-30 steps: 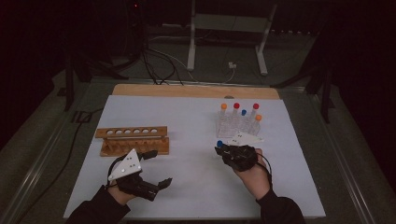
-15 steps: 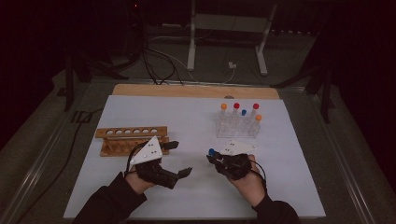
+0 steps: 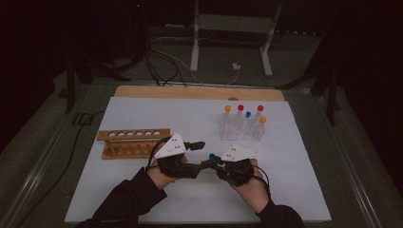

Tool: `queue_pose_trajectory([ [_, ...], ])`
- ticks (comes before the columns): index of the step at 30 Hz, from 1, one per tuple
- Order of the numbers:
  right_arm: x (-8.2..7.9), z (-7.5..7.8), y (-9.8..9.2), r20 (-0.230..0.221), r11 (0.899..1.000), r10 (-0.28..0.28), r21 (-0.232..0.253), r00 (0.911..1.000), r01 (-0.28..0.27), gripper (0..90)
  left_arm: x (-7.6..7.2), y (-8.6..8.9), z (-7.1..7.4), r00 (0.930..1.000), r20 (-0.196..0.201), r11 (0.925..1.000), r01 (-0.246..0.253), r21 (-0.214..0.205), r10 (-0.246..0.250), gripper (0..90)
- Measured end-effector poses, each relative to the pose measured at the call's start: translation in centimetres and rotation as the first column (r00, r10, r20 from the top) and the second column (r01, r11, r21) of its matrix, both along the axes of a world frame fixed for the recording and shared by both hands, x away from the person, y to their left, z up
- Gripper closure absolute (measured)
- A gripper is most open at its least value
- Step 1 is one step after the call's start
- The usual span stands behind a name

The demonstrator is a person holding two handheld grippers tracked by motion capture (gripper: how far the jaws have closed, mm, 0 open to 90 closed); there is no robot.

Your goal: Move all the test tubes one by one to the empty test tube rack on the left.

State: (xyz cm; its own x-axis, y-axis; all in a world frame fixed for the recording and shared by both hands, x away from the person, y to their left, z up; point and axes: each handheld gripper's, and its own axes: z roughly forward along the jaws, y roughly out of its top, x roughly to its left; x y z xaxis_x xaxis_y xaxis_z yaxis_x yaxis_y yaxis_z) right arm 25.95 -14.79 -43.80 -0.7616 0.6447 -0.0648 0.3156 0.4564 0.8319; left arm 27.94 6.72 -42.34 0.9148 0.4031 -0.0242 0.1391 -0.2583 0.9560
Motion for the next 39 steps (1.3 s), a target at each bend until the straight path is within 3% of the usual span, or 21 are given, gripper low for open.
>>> queue_pose_trajectory([
  [8, 0.0, 0.1, -0.1, 0.001, 1.0, -0.003, 0.003, 1.0, 0.003, 77.0, 0.3, -1.6, -0.2, 0.9999, 0.004, 0.9991, -0.012, 0.04, 0.011, 56.7],
  [9, 0.0, 0.1, -0.2, 0.001, 1.0, -0.004, 0.004, 1.0, 0.004, 77.0, 0.3, -1.8, -0.3, 0.9996, 0.01, 0.9978, -0.026, 0.06, 0.025, 59.1],
  [17, 0.1, 0.1, -0.3, 0.001, 1.0, -0.014, 0.009, 0.9999, 0.014, 77.0, 0.4, -1.9, -0.5, 0.9998, 0.007, 0.9959, -0.017, 0.089, 0.017, 73.6],
  [27, 0.2, 0.1, -0.4, -0.004, 1.0, -0.012, 0.012, 0.9999, 0.012, 77.0, 0.3, -1.9, -0.5, 0.9987, 0.051, 0.994, -0.016, 0.108, 0.011, 77.4],
  [31, 0.4, 0.2, -0.5, -0.025, 0.999, -0.001, 0.04, 0.9997, 0.002, 75.7, 0.3, -1.8, -0.4, 0.998, 0.06, 0.9943, -0.024, 0.104, 0.017, 77.6],
  [34, 0.4, 0.2, -0.9, -0.042, 0.998, -0.004, 0.064, 0.9991, 0.006, 61.6, 0.6, -1.3, 0.0, 0.9967, 0.068, 0.9938, -0.051, 0.098, 0.045, 77.6],
  [39, 0.5, 0.5, -1.3, -0.019, 0.995, -0.017, 0.099, 0.9997, 0.019, 45.8, 1.3, 0.5, 1.0, 0.9926, 0.079, 0.9916, -0.099, 0.084, 0.092, 77.7],
])
